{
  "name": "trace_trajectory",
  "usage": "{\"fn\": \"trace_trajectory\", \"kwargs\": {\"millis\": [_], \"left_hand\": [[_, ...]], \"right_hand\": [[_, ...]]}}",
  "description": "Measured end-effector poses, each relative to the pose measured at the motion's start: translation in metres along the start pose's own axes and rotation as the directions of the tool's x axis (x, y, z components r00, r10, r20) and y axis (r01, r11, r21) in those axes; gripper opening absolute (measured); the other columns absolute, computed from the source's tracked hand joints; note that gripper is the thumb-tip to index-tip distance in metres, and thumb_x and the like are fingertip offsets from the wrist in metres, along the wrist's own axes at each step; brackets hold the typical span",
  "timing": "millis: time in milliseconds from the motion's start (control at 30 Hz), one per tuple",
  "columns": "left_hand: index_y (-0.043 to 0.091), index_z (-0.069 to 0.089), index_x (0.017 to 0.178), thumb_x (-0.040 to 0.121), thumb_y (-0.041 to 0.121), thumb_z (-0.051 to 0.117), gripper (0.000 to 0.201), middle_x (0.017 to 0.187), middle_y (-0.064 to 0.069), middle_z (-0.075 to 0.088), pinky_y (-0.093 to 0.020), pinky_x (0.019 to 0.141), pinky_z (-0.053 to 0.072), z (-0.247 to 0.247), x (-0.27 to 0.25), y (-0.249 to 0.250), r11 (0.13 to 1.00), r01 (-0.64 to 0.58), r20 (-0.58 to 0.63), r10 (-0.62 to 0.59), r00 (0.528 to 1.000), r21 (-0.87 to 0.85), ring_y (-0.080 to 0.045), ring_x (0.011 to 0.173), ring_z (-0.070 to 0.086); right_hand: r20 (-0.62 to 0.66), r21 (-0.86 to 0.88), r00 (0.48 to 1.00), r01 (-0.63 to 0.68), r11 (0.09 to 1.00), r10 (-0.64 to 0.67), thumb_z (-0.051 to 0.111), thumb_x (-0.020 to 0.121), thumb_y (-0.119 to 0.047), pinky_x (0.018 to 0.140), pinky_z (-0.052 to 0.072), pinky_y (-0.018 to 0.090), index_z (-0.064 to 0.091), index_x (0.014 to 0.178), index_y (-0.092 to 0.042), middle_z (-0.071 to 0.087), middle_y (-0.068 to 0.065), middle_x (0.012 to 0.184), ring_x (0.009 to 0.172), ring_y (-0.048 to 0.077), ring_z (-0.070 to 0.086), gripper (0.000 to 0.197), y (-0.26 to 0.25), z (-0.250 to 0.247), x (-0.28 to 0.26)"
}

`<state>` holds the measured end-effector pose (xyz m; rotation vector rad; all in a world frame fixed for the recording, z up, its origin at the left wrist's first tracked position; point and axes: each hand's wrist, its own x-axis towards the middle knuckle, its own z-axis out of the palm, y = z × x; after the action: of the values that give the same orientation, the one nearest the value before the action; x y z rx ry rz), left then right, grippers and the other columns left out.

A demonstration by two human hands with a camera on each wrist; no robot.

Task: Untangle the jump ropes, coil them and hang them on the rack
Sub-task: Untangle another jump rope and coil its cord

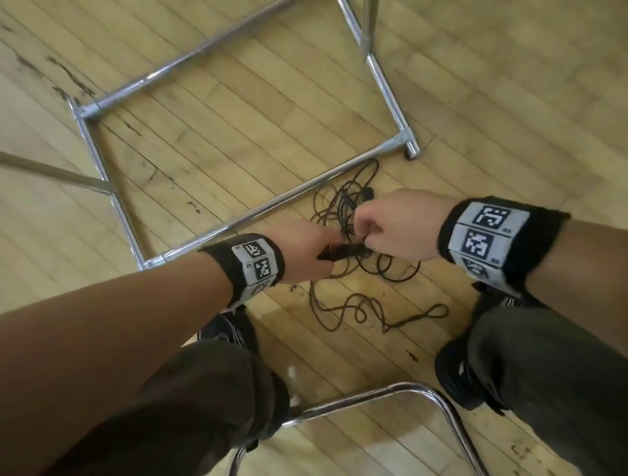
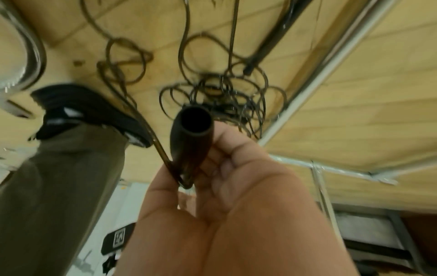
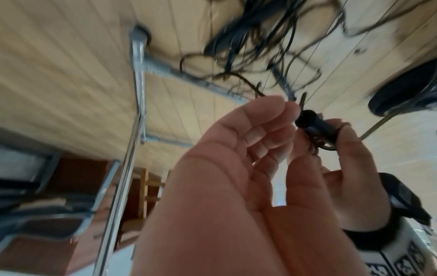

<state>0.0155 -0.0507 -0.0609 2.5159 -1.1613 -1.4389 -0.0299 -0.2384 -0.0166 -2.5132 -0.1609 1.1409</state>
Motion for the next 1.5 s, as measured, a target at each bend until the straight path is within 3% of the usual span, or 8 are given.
{"fn": "trace_trajectory", "kwargs": {"millis": [233,567,700,867,1000,1167,1333,1500], "left_hand": [[0.031,0.066,0.106,0.096,0.038,0.066,0.012,0.086,0.011,0.069,-0.030,0.069,0.051,-0.098,-0.116,0.056,0.985,-0.025,-0.255,-0.020,0.967,-0.169,-0.014,0.081,0.064],[0.052,0.066,0.090,0.096,0.043,0.071,0.012,0.078,0.030,0.067,-0.027,0.068,0.041,-0.130,-0.234,0.107,0.945,-0.070,-0.519,-0.113,0.847,-0.320,0.007,0.069,0.057],[0.044,0.067,0.121,0.101,0.027,0.061,0.026,0.121,0.020,0.070,-0.025,0.081,0.046,-0.125,-0.240,0.118,0.955,0.085,-0.531,-0.230,0.816,-0.284,-0.002,0.103,0.063],[0.040,0.060,0.130,0.086,0.042,0.076,0.047,0.128,0.014,0.067,-0.041,0.104,0.053,-0.123,-0.232,0.144,0.944,-0.156,-0.537,-0.027,0.843,-0.292,-0.007,0.117,0.063],[0.026,0.068,0.102,0.078,0.048,0.066,0.033,0.099,0.000,0.076,-0.053,0.096,0.056,-0.135,-0.228,0.152,0.834,-0.287,-0.550,-0.024,0.835,-0.472,-0.018,0.094,0.072],[0.009,0.060,0.099,0.078,0.010,0.059,0.021,0.071,-0.005,0.063,-0.037,0.064,0.058,-0.159,-0.227,0.144,0.375,-0.519,-0.578,-0.060,0.813,-0.768,-0.023,0.061,0.064],[0.018,0.060,0.080,0.104,0.041,0.057,0.033,0.059,0.000,0.039,-0.027,0.047,0.041,-0.164,-0.240,0.131,0.392,-0.514,-0.560,-0.004,0.828,-0.763,-0.017,0.047,0.036],[0.014,0.059,0.074,0.106,0.038,0.047,0.042,0.054,0.002,0.042,-0.025,0.043,0.036,-0.167,-0.265,0.120,0.124,-0.635,-0.640,0.004,0.769,-0.762,-0.017,0.045,0.040]], "right_hand": [[-0.105,-0.029,0.989,0.102,0.994,-0.105,0.060,0.093,-0.019,0.082,0.051,0.033,0.062,0.121,-0.025,0.065,-0.004,0.108,0.099,0.019,0.060,0.029,-0.055,-0.093,-0.094],[-0.381,0.195,0.923,0.129,0.972,-0.046,0.060,0.101,-0.037,0.063,0.052,0.030,0.069,0.105,-0.031,0.074,-0.006,0.071,0.063,0.000,0.068,0.012,-0.092,-0.108,-0.226],[-0.530,0.278,0.847,0.129,0.952,0.040,0.061,0.099,-0.032,0.046,0.039,0.008,0.063,0.131,-0.040,0.061,-0.016,0.072,0.056,-0.008,0.059,0.033,-0.103,-0.099,-0.244],[-0.573,0.503,0.819,0.318,0.804,0.034,0.061,0.094,-0.012,0.057,0.049,0.037,0.062,0.116,-0.036,0.065,0.001,0.067,0.056,0.020,0.054,0.032,-0.105,-0.101,-0.249],[-0.626,0.596,0.780,0.468,0.653,0.012,0.055,0.094,0.002,0.055,0.034,0.041,0.059,0.113,-0.017,0.047,-0.002,0.059,0.052,0.019,0.040,0.027,-0.097,-0.113,-0.245],[-0.660,0.589,0.750,0.495,0.639,0.028,0.054,0.095,0.004,0.062,0.041,0.041,0.060,0.114,-0.006,0.051,0.010,0.068,0.060,0.024,0.046,0.022,-0.094,-0.129,-0.236],[-0.625,0.579,0.779,0.502,0.642,-0.046,0.050,0.093,0.010,0.058,0.039,0.037,0.060,0.109,0.012,0.050,0.020,0.077,0.063,0.026,0.043,0.019,-0.107,-0.135,-0.219],[-0.531,0.560,0.847,0.379,0.736,-0.032,0.050,0.095,-0.002,0.053,0.041,0.029,0.069,0.087,-0.014,0.053,-0.001,0.062,0.052,0.011,0.047,0.024,-0.112,-0.124,-0.195]]}}
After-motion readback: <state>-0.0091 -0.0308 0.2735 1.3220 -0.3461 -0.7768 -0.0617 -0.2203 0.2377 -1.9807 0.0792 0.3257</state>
